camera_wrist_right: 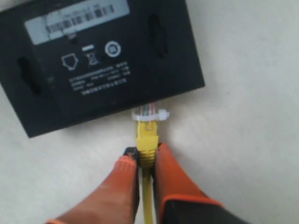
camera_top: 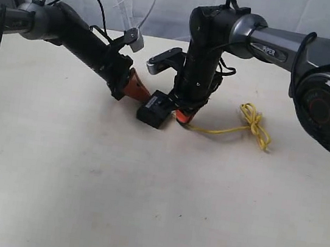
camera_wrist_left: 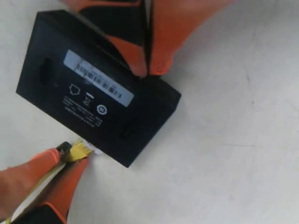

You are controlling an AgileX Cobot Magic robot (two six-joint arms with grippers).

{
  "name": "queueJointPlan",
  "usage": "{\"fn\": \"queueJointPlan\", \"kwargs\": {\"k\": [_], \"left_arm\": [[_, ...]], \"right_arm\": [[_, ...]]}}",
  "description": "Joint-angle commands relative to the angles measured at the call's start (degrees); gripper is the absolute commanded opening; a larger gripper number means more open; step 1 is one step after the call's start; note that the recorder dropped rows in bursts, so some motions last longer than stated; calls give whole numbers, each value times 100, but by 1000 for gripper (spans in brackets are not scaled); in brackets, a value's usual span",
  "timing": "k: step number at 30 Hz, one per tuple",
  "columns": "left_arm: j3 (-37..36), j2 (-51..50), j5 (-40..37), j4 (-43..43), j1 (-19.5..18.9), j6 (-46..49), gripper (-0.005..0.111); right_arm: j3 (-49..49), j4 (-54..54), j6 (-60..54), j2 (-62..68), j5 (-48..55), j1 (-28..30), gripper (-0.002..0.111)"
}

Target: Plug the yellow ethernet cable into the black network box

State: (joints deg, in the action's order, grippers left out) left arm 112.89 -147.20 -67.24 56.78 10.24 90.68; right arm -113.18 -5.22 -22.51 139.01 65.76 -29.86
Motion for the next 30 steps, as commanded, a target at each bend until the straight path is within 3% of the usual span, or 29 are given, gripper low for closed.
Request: {"fn": "queueJointPlan", "kwargs": {"k": [1, 11, 30], "left_arm": [[27, -42, -227, 149, 30, -38, 0], [27, -42, -240, 210, 30, -38, 0], [27, 55, -272, 481, 30, -223, 0]], "right_arm": [[-14, -64, -246, -18, -266, 7, -1], [-14, -142, -1201, -18, -243, 7, -1], [-27, -45, -541, -32, -380, -110, -1]]}}
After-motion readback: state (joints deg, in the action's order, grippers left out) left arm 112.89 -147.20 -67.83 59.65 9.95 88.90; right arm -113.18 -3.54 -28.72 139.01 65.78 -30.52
